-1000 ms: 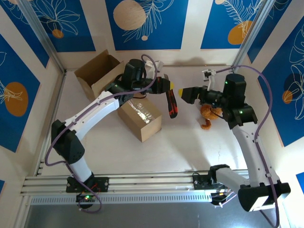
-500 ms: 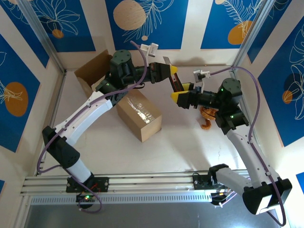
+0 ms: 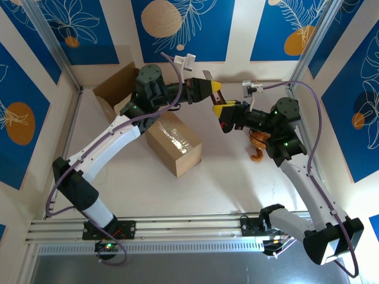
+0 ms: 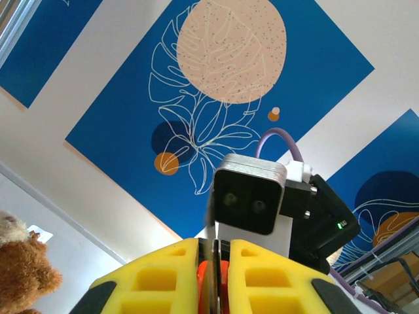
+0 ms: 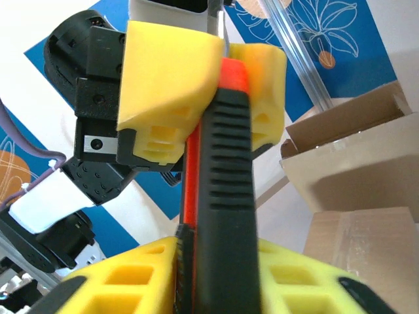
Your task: Unpack the express box
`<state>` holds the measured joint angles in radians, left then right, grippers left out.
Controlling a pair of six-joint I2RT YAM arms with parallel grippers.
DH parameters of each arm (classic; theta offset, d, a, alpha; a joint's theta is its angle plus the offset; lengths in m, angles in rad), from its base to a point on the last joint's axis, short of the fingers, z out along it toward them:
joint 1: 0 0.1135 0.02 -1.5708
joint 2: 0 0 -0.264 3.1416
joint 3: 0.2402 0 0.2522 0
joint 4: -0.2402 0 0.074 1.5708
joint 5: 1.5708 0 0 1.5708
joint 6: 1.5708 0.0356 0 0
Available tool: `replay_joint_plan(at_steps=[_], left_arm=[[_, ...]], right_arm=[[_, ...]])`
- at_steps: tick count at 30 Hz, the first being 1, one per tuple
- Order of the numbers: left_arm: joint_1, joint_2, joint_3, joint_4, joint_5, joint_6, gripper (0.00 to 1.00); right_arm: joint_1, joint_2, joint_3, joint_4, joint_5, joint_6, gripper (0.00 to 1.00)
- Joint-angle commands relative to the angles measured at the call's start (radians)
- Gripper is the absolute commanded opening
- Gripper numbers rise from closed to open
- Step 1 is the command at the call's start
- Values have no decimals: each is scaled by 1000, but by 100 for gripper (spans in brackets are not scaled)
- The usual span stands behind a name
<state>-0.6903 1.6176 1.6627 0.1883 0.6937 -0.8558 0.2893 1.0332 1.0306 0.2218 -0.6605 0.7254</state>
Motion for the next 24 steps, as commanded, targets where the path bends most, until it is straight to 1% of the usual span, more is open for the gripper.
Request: replay_joint_plan(at_steps=[1,5,8,10,11,12,13,14,15,16,17,18,19,20,22,23,24], left_arm=[[-2,-26,-8,32,6,3,0],[-2,-25,-12,34,7,0,0],[-2,-29,-17,41,8,-3,0],[-1,-28,-20,44,7,-5,0],[-2,-30,-20,45,8,-5,0],[-1,-30,-21,46,8,-5,0],[-1,-31,-21,45,7,-5,0],[-1,-30,-21,46,9,-3,0],[-2,-30,-23,45,9,-2,0],[-2,-32,-23,39,9,4,0],[-1,-36,-23,26,8,16,7],[1,-43,-24,0,0,33,24],[6,-54,-23,-48,-15,69,45],[13,-70,-17,-119,-40,117,57],[33,-113,-2,-293,-120,219,71],[48,-138,13,-400,-180,276,75],[59,-161,22,-490,-243,321,76]], right_arm=[[10,-9,14,40,4,-1,23],[10,-10,17,42,9,3,23],[11,-9,23,42,16,8,29],[12,-7,28,43,16,8,28],[13,-6,29,44,16,9,27],[14,-4,31,44,16,8,22],[15,-3,34,43,16,11,14],[18,-1,38,37,21,10,4],[20,-1,41,25,30,10,0],[23,-2,45,17,38,8,0],[27,-4,49,4,46,3,0],[29,-7,56,-20,61,-4,0],[31,-10,68,-54,79,-15,0],[34,-13,83,-95,93,-32,0],[40,-18,121,-202,144,-74,0],[44,-18,147,-266,172,-101,0],[49,-14,170,-322,204,-126,0]])
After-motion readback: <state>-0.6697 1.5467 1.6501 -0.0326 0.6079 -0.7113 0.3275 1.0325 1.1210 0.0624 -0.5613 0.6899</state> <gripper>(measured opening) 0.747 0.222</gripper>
